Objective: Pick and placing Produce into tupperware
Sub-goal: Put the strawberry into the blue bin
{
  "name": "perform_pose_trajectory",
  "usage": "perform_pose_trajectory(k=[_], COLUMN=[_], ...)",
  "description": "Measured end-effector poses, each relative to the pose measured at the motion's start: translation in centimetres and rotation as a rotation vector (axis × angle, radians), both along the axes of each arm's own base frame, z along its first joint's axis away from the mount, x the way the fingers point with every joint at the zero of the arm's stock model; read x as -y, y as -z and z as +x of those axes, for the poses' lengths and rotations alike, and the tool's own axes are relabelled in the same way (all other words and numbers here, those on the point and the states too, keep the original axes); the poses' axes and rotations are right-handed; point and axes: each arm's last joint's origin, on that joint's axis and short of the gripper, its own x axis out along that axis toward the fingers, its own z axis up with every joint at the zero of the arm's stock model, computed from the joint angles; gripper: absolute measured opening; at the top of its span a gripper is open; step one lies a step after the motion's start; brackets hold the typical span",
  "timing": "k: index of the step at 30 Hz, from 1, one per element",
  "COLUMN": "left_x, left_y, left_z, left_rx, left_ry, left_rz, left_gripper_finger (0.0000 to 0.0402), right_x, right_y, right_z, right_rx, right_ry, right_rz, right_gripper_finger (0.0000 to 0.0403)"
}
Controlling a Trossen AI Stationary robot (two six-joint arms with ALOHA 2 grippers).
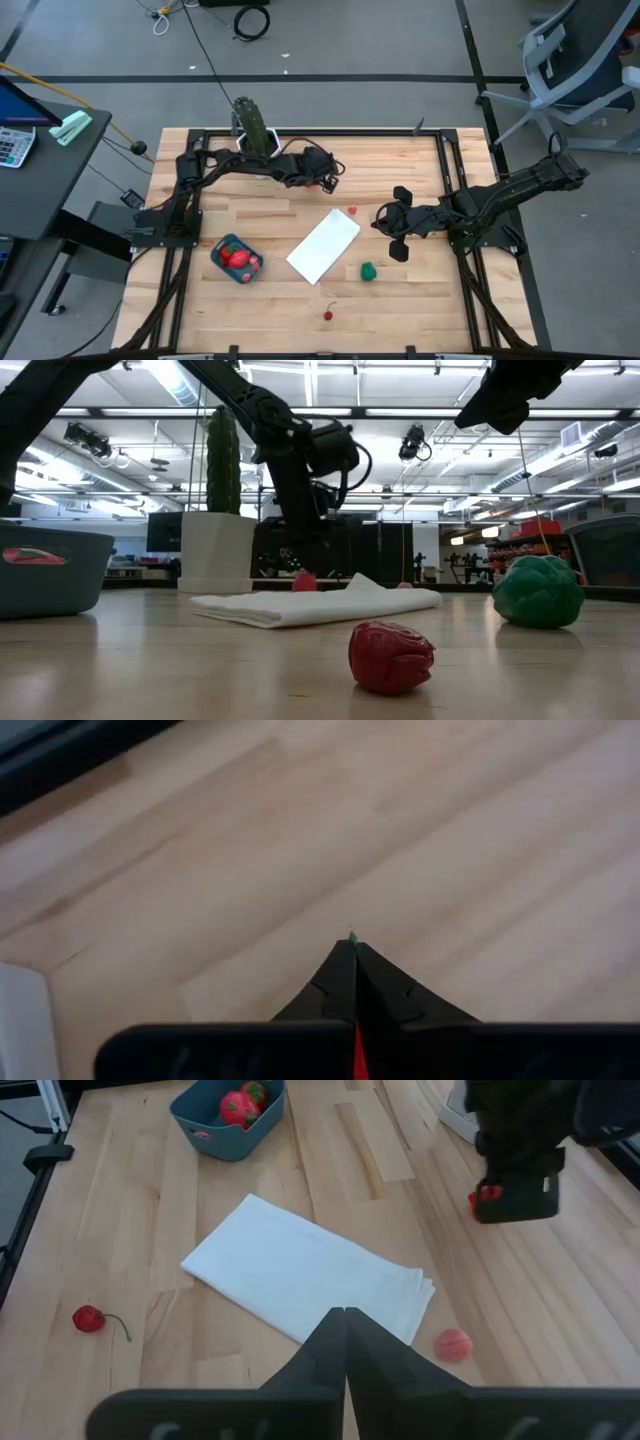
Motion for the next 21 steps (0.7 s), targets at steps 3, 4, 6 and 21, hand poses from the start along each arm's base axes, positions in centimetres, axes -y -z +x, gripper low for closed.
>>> perform_pose_trajectory(k=[3, 4, 6, 21], left_x=[1.4, 2.0, 3.0, 15.8], left_y=[-1.1, -1.7, -3.0, -9.6], left_z=[0.3, 0.3, 0.1, -6.7], left_rx=[0.012, 0.021, 0.038, -0.111], left_ry=[0.033, 0.041, 0.062, 0.102], left_rz=[0.040, 0.058, 0.068, 0.007], left_gripper_finger=[0.0002, 0.0002, 0.0002, 0.0001], right_x=[0.0, 0.0, 0.0, 0.0], right_y=[0.0, 0.0, 0.0, 0.1], right_z=[0.0, 0.0, 0.0, -0.1], right_rx=[-0.001, -0.003, -0.004, -0.012], right_ry=[0.000, 0.000, 0.000, 0.005], right_rz=[-0.001, -0.001, -0.002, -0.009], right_gripper_finger=[0.0013, 0.0013, 0.0013, 0.0013])
